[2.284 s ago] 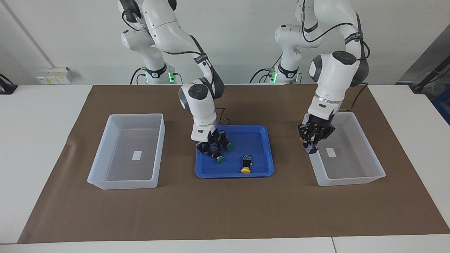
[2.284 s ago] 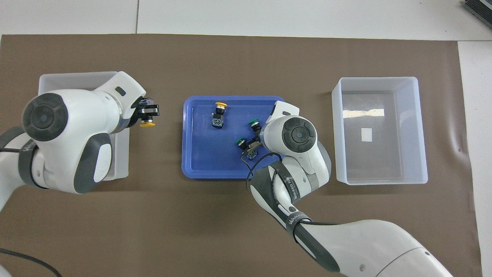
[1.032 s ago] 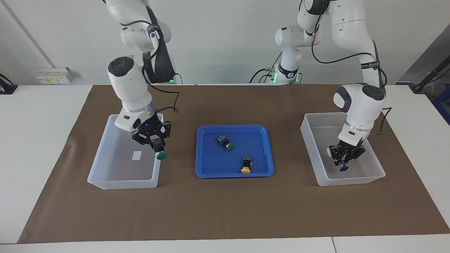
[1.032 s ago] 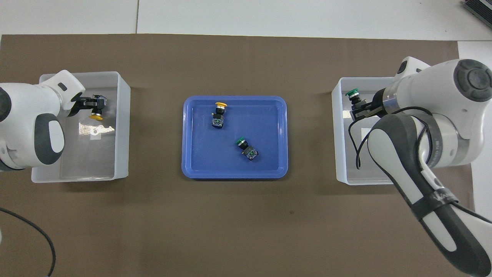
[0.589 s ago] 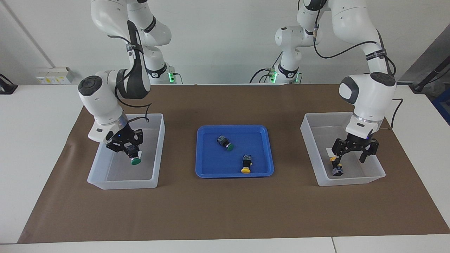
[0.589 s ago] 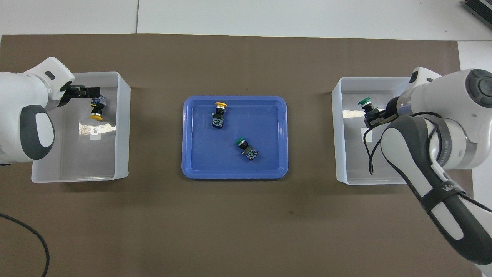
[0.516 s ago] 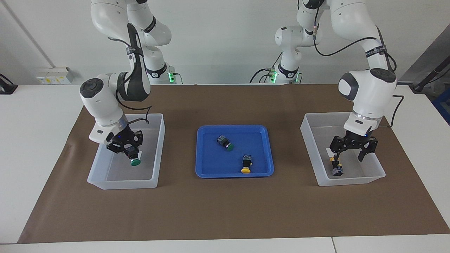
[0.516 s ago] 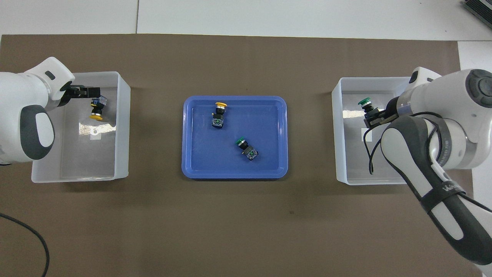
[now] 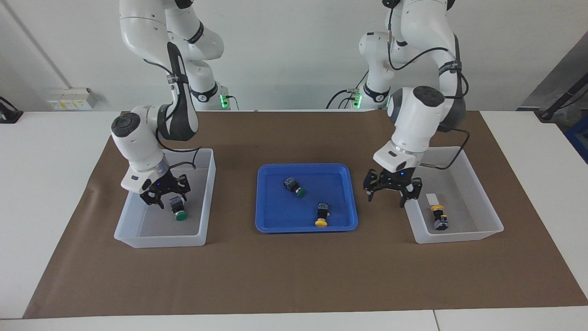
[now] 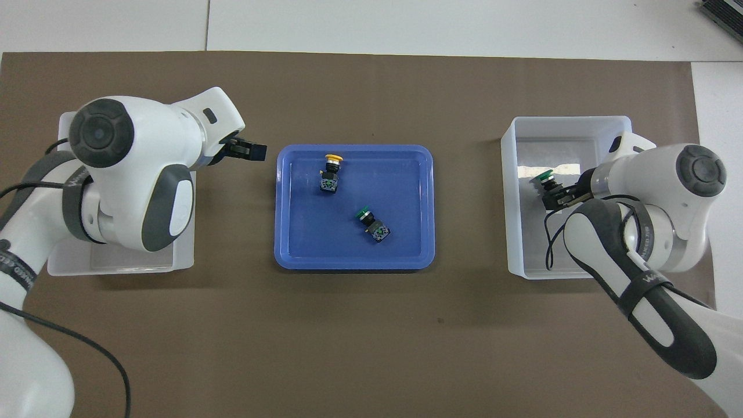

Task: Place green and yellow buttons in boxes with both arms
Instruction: 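Grasp the yellow button with the left gripper while the right gripper returns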

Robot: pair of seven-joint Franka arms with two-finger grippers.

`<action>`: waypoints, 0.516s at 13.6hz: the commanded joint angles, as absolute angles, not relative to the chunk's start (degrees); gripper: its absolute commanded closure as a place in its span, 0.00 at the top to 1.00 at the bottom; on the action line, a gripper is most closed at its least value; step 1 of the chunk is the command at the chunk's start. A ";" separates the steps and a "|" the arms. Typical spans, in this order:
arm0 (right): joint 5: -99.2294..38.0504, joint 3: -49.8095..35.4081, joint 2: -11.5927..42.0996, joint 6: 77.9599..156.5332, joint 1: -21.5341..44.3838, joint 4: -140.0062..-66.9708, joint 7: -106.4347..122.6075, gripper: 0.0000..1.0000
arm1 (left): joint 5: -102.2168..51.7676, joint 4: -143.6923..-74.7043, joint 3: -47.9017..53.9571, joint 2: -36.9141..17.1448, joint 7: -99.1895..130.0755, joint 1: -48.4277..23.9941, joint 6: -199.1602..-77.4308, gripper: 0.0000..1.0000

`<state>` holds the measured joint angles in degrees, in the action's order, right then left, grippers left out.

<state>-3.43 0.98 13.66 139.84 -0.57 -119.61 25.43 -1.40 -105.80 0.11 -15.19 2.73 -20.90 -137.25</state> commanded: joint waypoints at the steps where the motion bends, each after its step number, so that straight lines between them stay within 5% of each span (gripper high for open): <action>1: -4.30 -0.17 9.94 134.50 -0.88 -117.26 26.28 1.00 | -0.27 -104.34 -1.14 -20.01 9.37 -26.87 -139.47 1.00; 7: -4.57 -6.57 5.45 124.63 -0.70 -112.06 14.98 1.00 | 0.88 -104.24 -0.79 -24.34 15.20 -30.23 -143.34 1.00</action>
<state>-3.88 -3.84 6.25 125.70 -0.31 -111.80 19.95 -0.71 -105.16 0.04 -23.11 13.28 -29.44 -142.33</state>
